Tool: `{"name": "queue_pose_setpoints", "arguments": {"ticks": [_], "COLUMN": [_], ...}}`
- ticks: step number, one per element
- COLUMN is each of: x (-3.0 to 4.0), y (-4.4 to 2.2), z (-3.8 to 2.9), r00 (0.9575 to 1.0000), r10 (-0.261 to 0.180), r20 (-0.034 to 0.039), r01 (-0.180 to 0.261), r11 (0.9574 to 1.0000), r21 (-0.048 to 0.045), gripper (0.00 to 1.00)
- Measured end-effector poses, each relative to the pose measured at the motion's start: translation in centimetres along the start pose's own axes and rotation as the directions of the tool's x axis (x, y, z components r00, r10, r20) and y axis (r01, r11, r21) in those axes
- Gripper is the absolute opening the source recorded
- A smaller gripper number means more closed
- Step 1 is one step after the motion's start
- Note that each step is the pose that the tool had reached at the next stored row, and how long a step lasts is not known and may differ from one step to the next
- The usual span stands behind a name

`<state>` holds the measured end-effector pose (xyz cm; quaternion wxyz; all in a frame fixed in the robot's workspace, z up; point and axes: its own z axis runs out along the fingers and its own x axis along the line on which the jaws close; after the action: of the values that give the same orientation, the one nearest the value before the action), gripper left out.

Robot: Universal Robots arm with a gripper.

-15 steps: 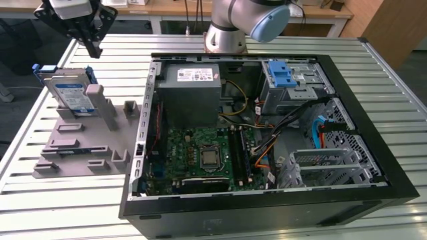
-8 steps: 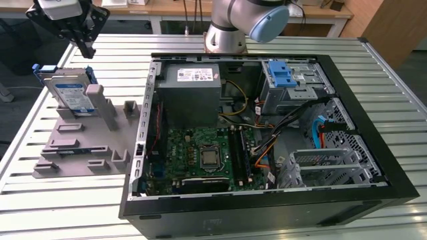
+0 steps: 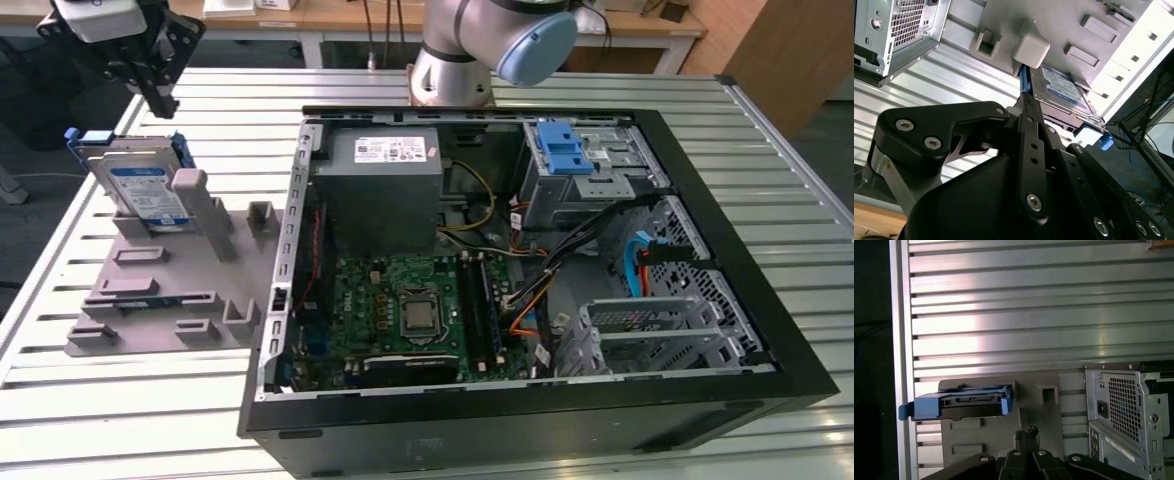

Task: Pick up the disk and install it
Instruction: 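Reach for the disk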

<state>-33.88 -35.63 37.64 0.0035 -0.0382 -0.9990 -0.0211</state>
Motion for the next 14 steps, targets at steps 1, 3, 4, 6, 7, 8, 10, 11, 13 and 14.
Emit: {"name": "queue_pose_setpoints", "arguments": {"ticks": [1,3,4,6,7,8,10,11,13,14], "x": [0.18,0.59,0.82,1.26,1.49,1.71,2.17,2.44,2.92,3.15], "y": [0.01,0.03,0.04,0.06,0.07,0.07,0.08,0.08,0.07,0.07], "z": [0.03,0.10,0.12,0.19,0.23,0.26,0.33,0.37,0.42,0.46], "r00": [1.0000,1.0000,1.0000,1.0000,1.0000,1.0000,1.0000,1.0000,1.0000,1.0000], "r10": [0.000,0.000,0.000,0.000,0.000,0.000,0.000,0.000,0.000,0.000], "r20": [-0.0001,0.0000,-0.0002,-0.0001,-0.0001,-0.0001,-0.0001,0.0000,-0.0002,-0.0001], "r01": [0.000,0.000,0.000,0.000,0.000,0.000,0.000,0.000,0.000,0.000], "r11": [1.0000,1.0000,1.0000,1.0000,1.0000,1.0000,1.0000,1.0000,1.0000,1.0000], "r21": [0.0000,0.0000,0.0001,0.0000,0.0000,0.0000,0.0000,0.0000,0.0001,0.0000], "gripper": [0.11,0.11,0.11,0.11,0.11,0.11,0.11,0.11,0.11,0.11]}}
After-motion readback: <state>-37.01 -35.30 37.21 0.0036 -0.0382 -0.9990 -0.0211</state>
